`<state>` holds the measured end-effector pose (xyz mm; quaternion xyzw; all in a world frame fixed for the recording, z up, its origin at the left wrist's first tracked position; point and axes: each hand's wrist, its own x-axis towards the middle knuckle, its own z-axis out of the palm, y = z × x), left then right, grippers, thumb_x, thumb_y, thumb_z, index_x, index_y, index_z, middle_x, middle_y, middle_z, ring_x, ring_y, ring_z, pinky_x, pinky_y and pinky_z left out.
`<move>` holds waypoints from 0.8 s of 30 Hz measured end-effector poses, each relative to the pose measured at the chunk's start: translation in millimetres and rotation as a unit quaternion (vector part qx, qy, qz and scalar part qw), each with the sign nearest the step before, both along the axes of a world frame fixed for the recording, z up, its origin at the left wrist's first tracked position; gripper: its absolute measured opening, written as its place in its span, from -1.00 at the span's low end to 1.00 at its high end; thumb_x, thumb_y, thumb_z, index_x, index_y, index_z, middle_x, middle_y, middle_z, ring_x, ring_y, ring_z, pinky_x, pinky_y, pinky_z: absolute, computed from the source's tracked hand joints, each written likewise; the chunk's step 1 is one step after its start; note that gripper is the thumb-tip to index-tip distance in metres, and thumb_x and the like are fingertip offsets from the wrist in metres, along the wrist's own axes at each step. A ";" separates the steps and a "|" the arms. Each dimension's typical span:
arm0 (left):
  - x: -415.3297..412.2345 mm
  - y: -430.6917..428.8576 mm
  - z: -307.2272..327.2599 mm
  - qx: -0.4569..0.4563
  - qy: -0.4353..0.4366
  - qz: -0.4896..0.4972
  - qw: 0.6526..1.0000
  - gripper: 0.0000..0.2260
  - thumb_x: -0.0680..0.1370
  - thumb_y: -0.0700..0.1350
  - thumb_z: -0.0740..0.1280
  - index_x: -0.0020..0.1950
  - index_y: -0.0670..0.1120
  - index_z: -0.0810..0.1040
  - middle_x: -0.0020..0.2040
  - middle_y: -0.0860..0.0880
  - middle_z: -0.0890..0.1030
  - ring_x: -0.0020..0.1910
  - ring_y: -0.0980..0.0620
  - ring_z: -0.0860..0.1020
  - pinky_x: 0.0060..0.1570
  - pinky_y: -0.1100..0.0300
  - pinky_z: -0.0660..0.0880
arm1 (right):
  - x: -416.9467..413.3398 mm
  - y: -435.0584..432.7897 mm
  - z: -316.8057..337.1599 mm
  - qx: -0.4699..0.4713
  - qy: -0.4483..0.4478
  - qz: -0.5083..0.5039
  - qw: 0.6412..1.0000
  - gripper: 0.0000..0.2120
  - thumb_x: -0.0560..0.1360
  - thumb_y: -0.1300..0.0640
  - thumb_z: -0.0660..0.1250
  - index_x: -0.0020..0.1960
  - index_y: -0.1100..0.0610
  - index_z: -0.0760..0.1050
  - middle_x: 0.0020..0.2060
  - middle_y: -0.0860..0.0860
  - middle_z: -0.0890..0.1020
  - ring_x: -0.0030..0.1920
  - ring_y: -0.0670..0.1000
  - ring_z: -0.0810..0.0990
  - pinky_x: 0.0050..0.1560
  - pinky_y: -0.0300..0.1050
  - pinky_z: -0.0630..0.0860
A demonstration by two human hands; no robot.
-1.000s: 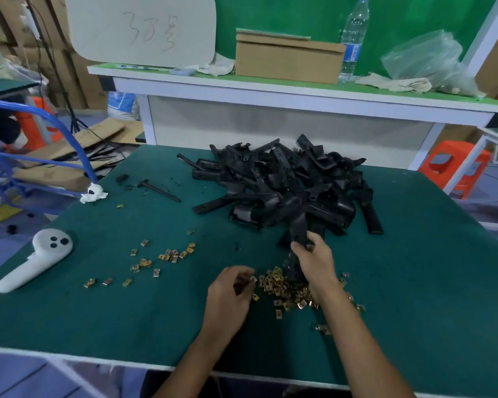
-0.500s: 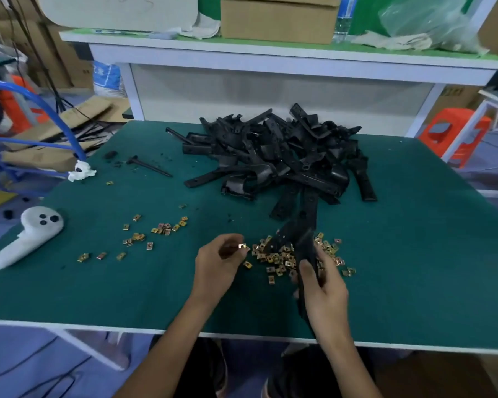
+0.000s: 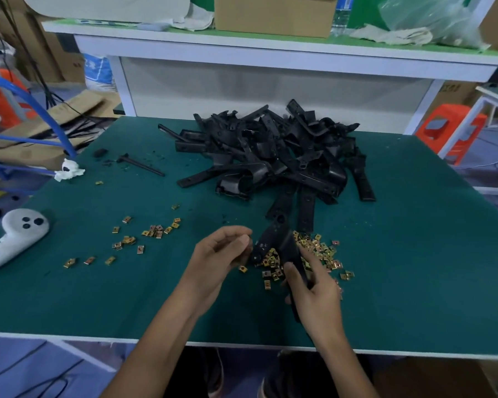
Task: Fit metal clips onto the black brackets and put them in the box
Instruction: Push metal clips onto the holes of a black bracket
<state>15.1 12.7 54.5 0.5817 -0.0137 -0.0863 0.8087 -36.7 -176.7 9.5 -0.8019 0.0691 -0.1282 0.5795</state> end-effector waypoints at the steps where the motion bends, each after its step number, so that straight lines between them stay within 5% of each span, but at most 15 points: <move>1: 0.5 0.0 0.8 -0.013 0.006 -0.007 1.000 -0.81 0.56 -0.27 0.38 -0.07 -0.02 0.73 -0.16 -0.03 0.65 -0.16 0.09 0.60 -0.11 0.27 0.56 | 0.2 -0.3 -0.1 0.000 -0.003 0.002 1.000 -0.66 0.59 -0.17 0.33 0.33 -0.39 0.41 -0.33 -0.01 0.67 -0.43 -0.03 0.66 -0.40 -0.30 0.50; 10: 0.4 4.8 9.8 0.063 -0.006 -0.020 0.998 -0.77 0.52 -0.35 0.42 0.08 -0.06 0.67 -0.12 -0.14 0.66 -0.11 -0.06 0.62 -0.03 0.09 0.58 | -0.2 -0.9 -1.2 -0.005 -0.023 0.020 1.000 -0.62 0.56 -0.20 0.32 0.37 -0.36 0.41 -0.33 0.01 0.67 -0.44 -0.01 0.65 -0.38 -0.24 0.53; 14: 2.3 6.0 15.9 0.081 -0.002 -0.022 0.996 -0.79 0.53 -0.38 0.39 0.09 -0.13 0.64 -0.16 -0.11 0.69 -0.16 -0.01 0.66 -0.16 0.19 0.60 | -0.8 -1.1 -1.9 -0.001 -0.030 0.025 0.999 -0.54 0.52 -0.26 0.31 0.41 -0.28 0.43 -0.32 0.02 0.67 -0.41 0.00 0.66 -0.40 -0.25 0.53; 24: 4.0 11.6 25.2 0.068 0.022 -0.073 0.995 -0.84 0.53 -0.36 0.40 0.07 -0.20 0.61 -0.16 -0.17 0.69 -0.18 -0.08 0.68 -0.17 0.14 0.62 | -2.4 -1.0 -0.1 -0.020 -0.047 0.050 0.997 -0.63 0.61 -0.11 0.34 0.26 -0.55 0.41 -0.30 -0.02 0.68 -0.39 -0.04 0.64 -0.41 -0.28 0.52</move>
